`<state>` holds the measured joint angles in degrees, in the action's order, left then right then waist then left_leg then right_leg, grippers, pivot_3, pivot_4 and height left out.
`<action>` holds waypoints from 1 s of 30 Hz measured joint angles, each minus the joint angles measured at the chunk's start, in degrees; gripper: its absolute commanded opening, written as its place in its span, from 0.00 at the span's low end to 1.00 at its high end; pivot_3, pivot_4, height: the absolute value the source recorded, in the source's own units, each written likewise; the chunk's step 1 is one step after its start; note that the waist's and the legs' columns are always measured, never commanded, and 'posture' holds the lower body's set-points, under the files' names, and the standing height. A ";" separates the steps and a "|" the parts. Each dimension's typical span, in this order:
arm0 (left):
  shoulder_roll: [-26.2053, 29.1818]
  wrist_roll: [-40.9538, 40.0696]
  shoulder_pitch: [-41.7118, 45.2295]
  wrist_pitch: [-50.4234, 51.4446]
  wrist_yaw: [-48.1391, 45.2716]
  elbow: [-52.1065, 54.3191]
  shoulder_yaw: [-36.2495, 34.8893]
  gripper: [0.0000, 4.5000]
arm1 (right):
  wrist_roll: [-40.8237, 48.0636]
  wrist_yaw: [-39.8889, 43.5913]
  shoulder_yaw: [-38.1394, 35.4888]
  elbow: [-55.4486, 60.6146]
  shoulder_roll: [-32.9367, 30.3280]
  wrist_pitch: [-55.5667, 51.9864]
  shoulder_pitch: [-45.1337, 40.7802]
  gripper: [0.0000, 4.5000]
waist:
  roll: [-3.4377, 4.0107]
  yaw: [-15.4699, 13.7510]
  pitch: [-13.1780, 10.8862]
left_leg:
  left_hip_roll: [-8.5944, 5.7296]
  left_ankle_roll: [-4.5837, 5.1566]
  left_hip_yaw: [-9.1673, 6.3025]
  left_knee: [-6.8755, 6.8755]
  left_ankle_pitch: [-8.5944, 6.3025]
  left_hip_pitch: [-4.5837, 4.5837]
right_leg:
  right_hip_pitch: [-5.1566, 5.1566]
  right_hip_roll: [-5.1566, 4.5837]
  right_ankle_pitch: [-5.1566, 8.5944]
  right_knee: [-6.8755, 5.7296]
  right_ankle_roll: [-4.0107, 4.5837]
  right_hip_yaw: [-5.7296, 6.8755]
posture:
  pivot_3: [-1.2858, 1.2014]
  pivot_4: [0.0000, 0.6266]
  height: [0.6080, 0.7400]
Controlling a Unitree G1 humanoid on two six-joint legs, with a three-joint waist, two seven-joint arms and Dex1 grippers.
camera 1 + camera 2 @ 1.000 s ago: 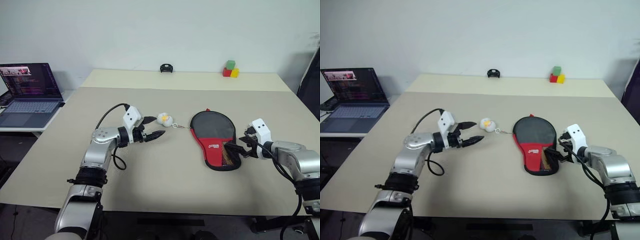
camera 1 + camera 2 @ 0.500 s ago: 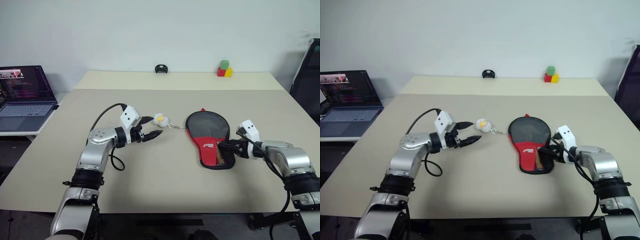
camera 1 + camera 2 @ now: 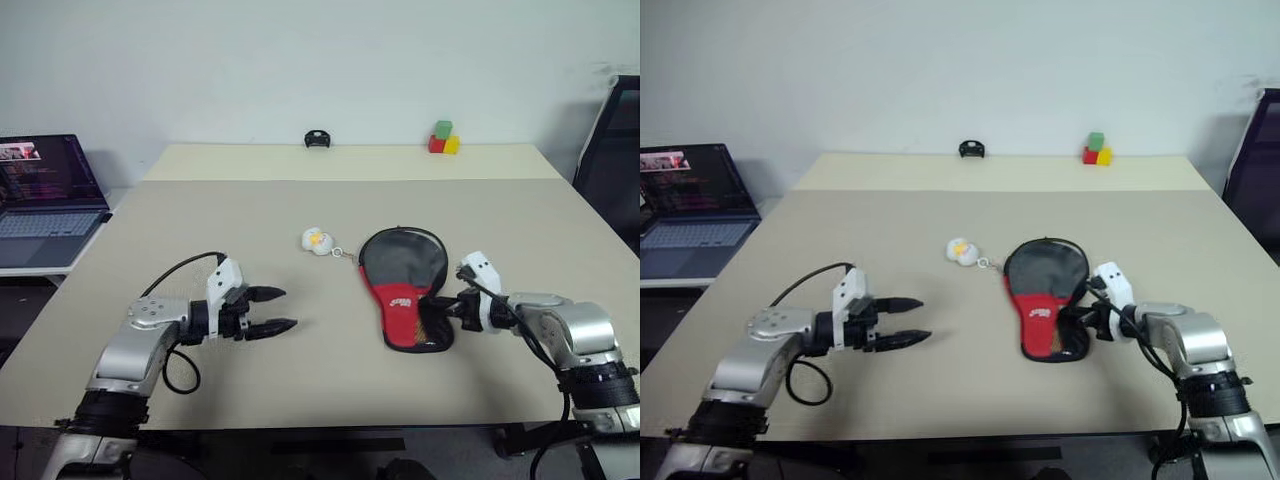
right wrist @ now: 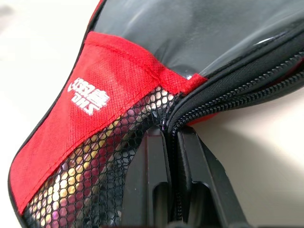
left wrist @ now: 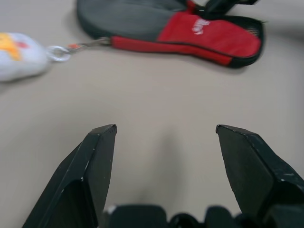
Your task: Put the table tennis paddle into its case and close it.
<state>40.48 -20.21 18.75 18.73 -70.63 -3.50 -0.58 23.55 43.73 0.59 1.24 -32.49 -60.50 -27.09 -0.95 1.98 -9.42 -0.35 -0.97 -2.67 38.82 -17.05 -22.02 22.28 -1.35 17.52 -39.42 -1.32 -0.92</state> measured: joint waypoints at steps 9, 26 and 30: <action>3.72 -4.40 -6.46 4.64 -2.05 7.75 -0.35 0.81 | 3.59 -6.75 0.75 9.44 8.98 -7.31 2.26 0.00 | 0.03 -0.15 -0.02 | -0.01 0.00 -0.01 0.01 0.00 0.02 | 0.00 0.00 0.00 -0.02 0.01 0.01 | 0.52 0.24 1.00; 6.70 -7.67 -11.35 8.55 -2.66 14.68 -0.39 0.81 | 9.27 -21.53 -8.15 32.90 22.57 -25.30 17.91 0.00 | 0.05 -0.17 -0.02 | -0.01 -0.01 -0.05 -0.12 0.00 0.02 | -0.02 0.00 0.03 0.13 0.04 0.04 | 0.52 0.24 1.00; 6.99 -7.76 -11.29 8.56 -3.24 14.71 -0.12 0.81 | 9.40 -22.65 -8.95 35.40 24.32 -28.00 19.10 0.00 | 0.06 -0.15 -0.01 | -0.01 -0.01 -0.05 -0.13 0.00 0.04 | -0.03 0.00 0.04 0.13 0.05 0.05 | 0.52 0.24 1.00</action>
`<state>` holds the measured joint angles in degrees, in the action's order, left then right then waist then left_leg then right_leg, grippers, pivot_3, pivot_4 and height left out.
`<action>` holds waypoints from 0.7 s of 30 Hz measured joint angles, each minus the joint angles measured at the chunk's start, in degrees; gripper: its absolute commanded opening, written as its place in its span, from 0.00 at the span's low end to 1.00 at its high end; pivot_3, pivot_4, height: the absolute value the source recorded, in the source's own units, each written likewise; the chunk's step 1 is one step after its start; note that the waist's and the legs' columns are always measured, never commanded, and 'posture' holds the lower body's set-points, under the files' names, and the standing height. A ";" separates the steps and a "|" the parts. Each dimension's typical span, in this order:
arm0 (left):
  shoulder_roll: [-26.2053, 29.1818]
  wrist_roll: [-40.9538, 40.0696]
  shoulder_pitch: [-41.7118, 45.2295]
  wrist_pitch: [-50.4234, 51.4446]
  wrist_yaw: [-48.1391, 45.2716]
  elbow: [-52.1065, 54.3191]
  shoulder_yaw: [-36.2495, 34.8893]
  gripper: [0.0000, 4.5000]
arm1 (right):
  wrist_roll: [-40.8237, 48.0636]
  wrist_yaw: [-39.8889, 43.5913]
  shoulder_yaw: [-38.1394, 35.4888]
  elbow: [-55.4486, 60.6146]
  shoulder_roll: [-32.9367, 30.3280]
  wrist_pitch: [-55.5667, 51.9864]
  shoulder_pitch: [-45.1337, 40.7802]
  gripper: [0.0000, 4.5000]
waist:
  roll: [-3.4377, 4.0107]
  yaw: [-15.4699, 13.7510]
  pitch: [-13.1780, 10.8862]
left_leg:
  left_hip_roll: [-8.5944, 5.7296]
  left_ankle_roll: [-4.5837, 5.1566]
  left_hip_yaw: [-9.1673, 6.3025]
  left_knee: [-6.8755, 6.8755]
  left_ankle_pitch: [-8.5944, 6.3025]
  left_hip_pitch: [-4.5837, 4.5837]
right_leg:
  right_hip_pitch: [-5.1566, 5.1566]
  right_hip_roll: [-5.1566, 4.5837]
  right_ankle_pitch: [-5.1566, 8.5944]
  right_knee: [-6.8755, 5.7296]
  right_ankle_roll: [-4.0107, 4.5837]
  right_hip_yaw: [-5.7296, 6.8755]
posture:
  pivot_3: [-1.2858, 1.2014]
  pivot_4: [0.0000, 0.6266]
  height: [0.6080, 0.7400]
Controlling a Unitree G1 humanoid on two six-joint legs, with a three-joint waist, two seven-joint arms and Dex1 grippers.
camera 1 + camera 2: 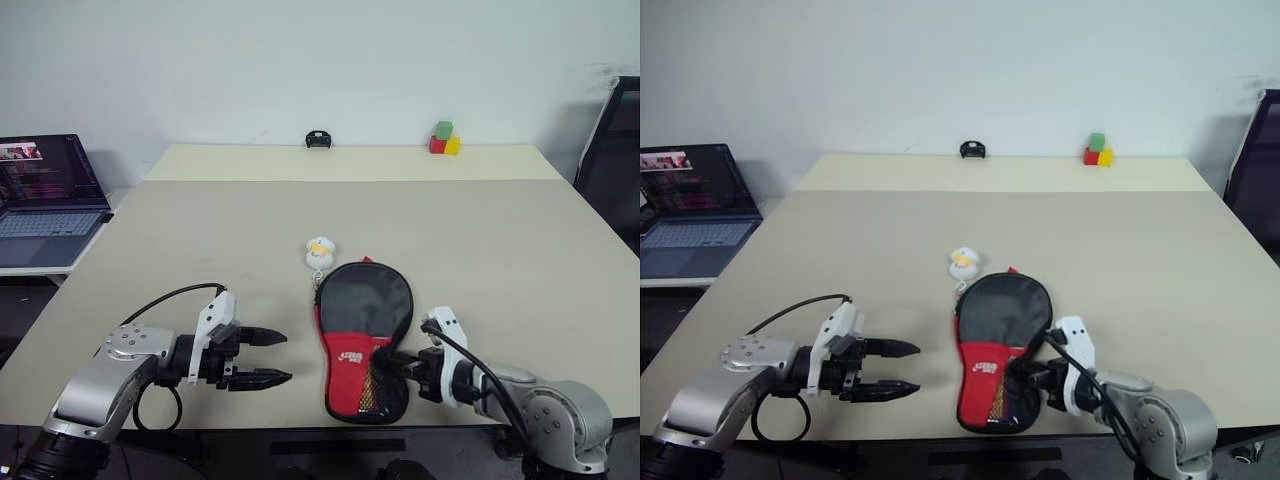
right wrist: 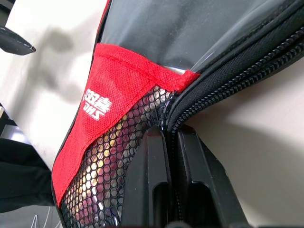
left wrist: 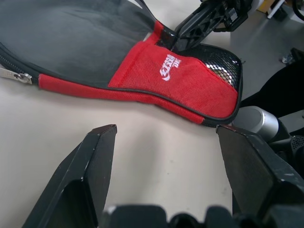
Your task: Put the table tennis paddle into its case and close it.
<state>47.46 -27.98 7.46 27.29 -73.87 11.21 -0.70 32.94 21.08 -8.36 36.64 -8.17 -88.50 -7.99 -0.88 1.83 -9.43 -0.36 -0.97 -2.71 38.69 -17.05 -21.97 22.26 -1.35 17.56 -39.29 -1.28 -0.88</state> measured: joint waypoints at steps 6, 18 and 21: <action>0.00 -0.03 0.26 0.07 -0.48 0.00 0.50 0.81 | -0.01 -0.11 -0.10 0.38 0.11 -0.87 -0.06 0.00 | 0.00 0.00 0.00 | 0.00 0.00 0.00 -0.03 0.00 0.00 | -0.01 0.00 0.00 0.07 0.00 0.01 | 0.52 0.24 1.00; -0.60 0.13 0.58 -0.28 -0.01 -0.10 1.39 0.81 | 1.38 1.32 -1.50 -2.13 -4.19 0.73 -0.48 0.26 | -0.01 -0.08 0.00 | -0.02 0.00 -0.02 -0.03 0.00 0.00 | -0.09 0.00 0.00 0.17 -0.01 0.03 | 0.52 0.24 1.00; -1.08 0.21 0.59 -0.44 0.45 -0.13 1.59 0.81 | 2.43 1.33 -1.92 -1.44 -3.95 -0.03 -0.42 0.48 | -0.01 -0.09 0.01 | -0.02 0.00 -0.03 -0.03 0.00 0.02 | -0.12 0.00 0.00 0.17 -0.01 0.04 | 0.52 0.24 1.00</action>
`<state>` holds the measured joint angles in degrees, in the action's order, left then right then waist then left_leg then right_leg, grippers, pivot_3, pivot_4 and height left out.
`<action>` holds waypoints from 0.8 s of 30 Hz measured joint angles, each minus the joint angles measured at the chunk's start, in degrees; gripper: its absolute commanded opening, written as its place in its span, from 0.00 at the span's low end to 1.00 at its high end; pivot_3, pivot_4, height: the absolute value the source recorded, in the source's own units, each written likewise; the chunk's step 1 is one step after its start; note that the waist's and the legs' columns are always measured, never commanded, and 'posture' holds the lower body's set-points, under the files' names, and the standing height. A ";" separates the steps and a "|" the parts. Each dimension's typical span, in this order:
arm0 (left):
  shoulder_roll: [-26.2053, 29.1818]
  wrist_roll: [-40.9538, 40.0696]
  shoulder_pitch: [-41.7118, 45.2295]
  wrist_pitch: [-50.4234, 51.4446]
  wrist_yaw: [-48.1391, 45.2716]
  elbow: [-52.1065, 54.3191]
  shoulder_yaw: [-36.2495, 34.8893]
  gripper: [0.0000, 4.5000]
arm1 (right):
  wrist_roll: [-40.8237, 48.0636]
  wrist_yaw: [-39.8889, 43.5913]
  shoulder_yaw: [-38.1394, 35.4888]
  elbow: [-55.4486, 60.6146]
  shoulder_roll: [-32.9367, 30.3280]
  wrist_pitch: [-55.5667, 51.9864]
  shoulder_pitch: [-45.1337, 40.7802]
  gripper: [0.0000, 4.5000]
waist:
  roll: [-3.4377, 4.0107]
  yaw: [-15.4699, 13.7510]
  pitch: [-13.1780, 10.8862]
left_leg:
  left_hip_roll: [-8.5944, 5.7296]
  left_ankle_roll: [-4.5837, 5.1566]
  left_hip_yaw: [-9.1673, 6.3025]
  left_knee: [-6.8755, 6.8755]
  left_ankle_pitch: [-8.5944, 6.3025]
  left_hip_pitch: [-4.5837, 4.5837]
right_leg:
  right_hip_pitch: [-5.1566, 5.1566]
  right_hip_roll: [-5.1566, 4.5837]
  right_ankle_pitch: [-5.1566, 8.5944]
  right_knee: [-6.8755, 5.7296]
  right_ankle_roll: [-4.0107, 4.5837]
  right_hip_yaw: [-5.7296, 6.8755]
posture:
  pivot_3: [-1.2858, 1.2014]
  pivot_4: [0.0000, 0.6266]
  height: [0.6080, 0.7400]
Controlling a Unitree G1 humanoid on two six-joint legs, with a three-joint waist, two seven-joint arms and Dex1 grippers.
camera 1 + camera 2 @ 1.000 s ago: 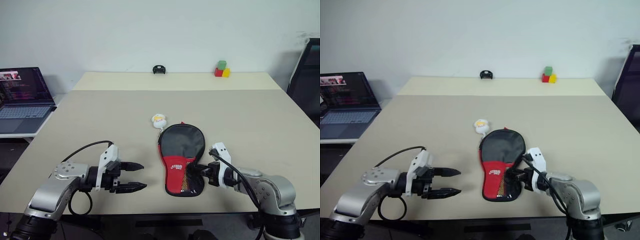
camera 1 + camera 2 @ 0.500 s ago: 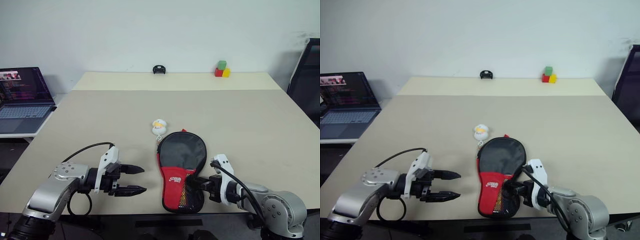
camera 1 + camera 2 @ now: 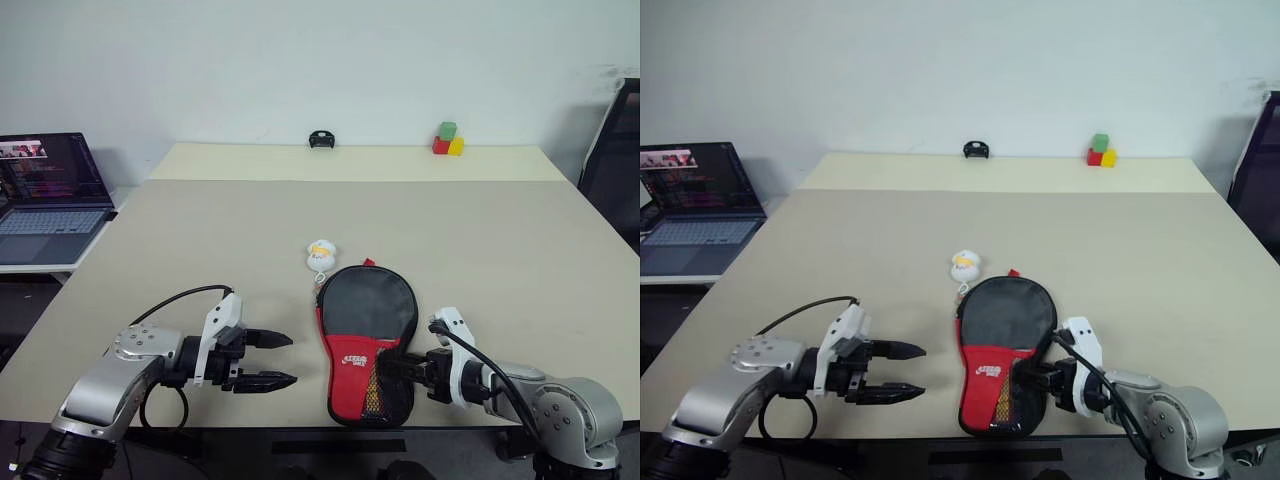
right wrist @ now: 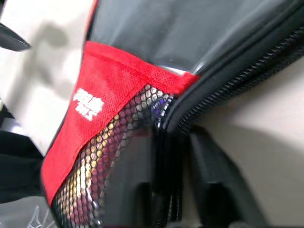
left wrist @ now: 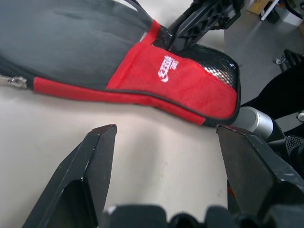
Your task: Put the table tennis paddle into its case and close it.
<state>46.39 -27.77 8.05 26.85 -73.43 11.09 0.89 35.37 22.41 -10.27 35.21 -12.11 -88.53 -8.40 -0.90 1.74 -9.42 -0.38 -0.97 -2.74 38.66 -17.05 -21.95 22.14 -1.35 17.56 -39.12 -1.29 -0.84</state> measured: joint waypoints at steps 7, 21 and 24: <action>-0.51 0.02 -0.23 -0.31 0.58 0.00 0.18 0.81 | 1.72 -0.02 -5.44 3.15 -0.66 -1.71 0.97 0.99 | -0.03 -0.49 0.02 | -0.05 0.00 -0.03 0.05 0.00 0.06 | -0.14 -0.03 -0.03 0.07 -0.05 0.02 | 0.52 0.24 1.00; -7.52 2.70 6.37 -2.23 10.95 -6.45 -0.48 0.81 | 1.96 7.11 -4.31 2.46 -14.12 15.55 -4.64 1.00 | 0.03 0.15 -0.02 | -0.01 0.01 0.00 0.03 0.00 0.06 | -0.09 0.04 -0.04 0.04 -0.06 0.01 | 0.52 0.24 1.00; -8.90 5.04 8.72 -3.77 16.04 -10.34 -1.67 0.81 | 1.05 9.63 0.61 0.44 -16.09 21.95 -7.15 1.00 | 0.02 0.05 -0.02 | -0.01 0.01 -0.02 0.03 0.00 0.02 | -0.08 0.04 -0.04 0.08 -0.06 0.03 | 0.52 0.24 1.00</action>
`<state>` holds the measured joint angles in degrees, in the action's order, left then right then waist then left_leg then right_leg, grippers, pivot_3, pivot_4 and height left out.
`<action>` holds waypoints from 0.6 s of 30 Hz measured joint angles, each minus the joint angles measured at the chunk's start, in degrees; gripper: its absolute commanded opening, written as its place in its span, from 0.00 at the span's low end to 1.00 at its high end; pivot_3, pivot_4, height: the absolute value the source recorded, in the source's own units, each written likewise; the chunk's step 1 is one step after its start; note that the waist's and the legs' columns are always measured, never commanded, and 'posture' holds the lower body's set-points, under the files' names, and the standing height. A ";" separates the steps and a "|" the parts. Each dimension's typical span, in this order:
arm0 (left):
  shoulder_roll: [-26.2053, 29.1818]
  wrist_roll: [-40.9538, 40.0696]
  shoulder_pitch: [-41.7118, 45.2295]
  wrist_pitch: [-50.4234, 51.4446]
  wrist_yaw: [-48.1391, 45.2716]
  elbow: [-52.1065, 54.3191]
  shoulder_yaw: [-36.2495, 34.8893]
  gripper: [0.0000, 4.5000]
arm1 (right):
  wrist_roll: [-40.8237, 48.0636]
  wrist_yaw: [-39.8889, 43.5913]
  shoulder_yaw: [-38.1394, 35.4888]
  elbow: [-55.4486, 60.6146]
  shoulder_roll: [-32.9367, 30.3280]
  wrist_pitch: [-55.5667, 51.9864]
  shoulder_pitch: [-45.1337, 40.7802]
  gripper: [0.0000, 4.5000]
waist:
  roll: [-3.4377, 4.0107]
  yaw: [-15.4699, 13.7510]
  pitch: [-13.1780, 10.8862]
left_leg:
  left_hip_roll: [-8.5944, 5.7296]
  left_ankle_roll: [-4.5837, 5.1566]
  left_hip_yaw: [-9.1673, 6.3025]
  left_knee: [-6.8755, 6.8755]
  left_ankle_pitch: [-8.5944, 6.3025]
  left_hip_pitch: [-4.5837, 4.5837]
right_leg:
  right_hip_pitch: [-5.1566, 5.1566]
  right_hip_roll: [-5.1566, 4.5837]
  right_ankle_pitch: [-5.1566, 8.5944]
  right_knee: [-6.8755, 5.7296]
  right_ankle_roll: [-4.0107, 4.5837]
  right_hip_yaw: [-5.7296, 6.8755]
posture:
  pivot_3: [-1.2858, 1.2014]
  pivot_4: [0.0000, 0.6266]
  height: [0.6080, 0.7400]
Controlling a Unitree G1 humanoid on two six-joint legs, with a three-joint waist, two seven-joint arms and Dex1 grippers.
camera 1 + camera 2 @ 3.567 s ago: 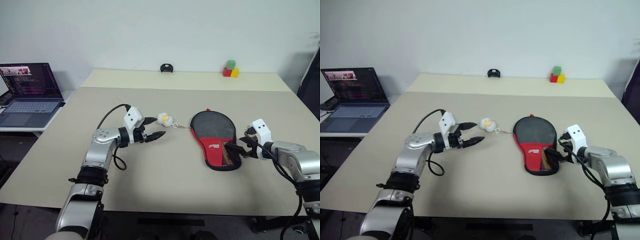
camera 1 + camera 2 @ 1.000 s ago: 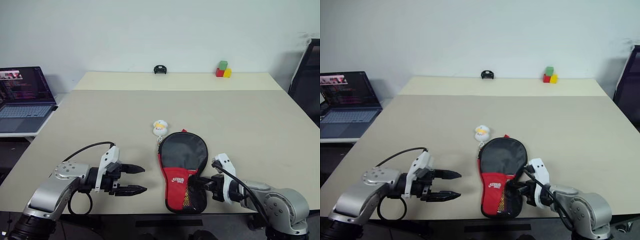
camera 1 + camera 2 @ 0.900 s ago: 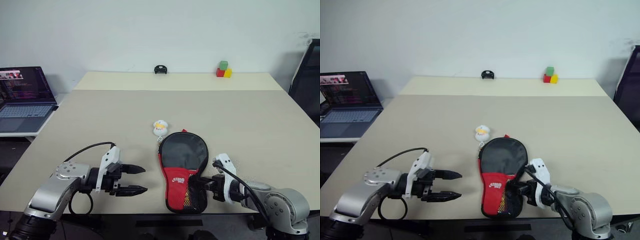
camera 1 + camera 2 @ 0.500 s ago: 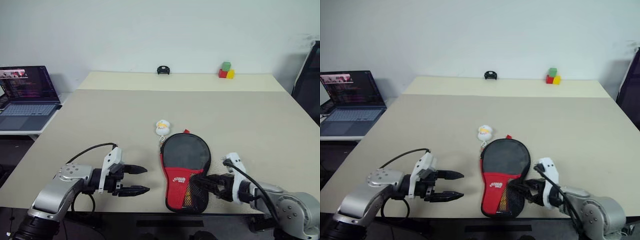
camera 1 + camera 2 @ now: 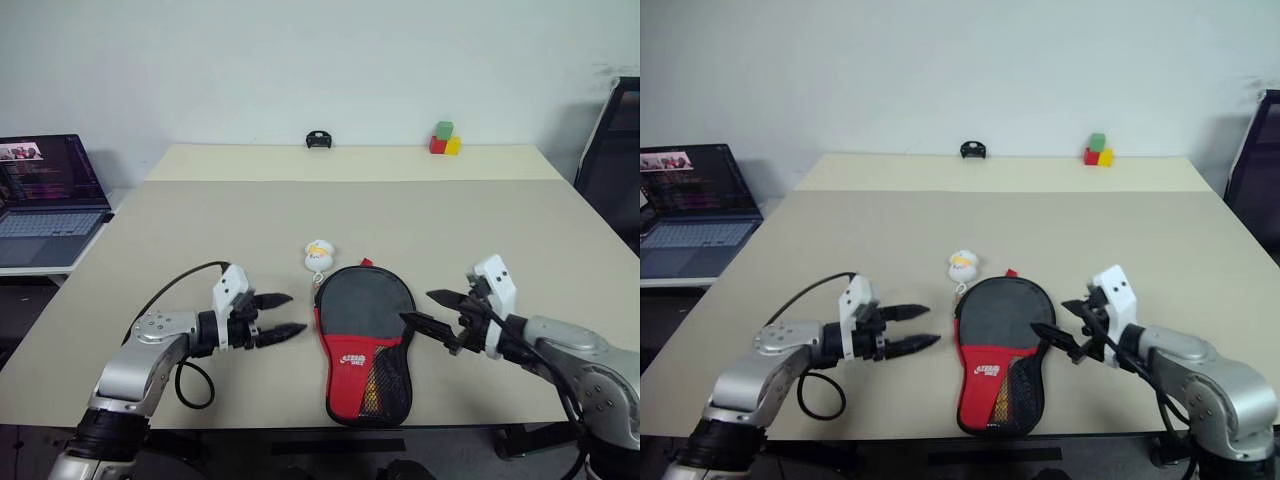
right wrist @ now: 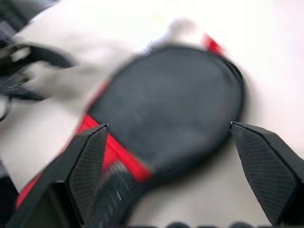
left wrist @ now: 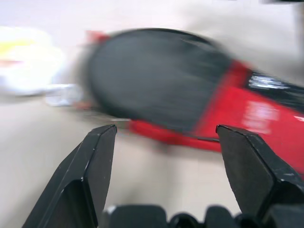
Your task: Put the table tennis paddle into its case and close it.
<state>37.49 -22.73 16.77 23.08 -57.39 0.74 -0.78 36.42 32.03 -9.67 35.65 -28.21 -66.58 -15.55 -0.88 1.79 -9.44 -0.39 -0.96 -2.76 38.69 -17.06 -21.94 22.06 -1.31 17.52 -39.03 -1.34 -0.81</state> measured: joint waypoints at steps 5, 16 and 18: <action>-0.43 1.64 0.38 -1.90 3.82 -2.00 -1.44 0.81 | -2.93 4.90 8.71 -4.14 -1.87 9.37 -3.15 1.00 | 0.00 0.00 0.00 | 0.01 0.00 0.01 0.00 0.00 -0.11 | 0.11 -0.01 0.00 0.02 0.00 -0.03 | 0.52 0.24 1.00; -1.19 2.52 0.98 -2.25 8.46 -3.03 -3.10 0.81 | -12.96 9.03 23.51 -21.59 0.74 21.93 -10.42 1.00 | 0.00 -0.14 0.00 | 0.01 -0.01 0.01 0.04 0.01 -0.09 | 0.12 -0.02 -0.01 -0.03 0.01 -0.02 | 0.52 0.24 1.00; -2.18 2.83 3.17 -2.00 9.46 -4.44 -3.00 0.81 | -15.11 8.97 24.62 -25.70 1.85 23.94 -10.75 1.00 | -0.03 -0.46 0.01 | 0.00 -0.01 -0.01 0.05 0.01 -0.11 | 0.12 -0.02 -0.01 -0.03 0.01 0.02 | 0.52 0.24 1.00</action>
<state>35.31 -19.90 19.94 21.08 -47.93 -3.70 -3.78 21.31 41.00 14.95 9.94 -26.36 -42.64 -26.30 -0.91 1.33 -9.44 -0.39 -0.98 -2.78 38.75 -17.05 -22.05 22.17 -1.34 17.51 -39.07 -1.33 -0.79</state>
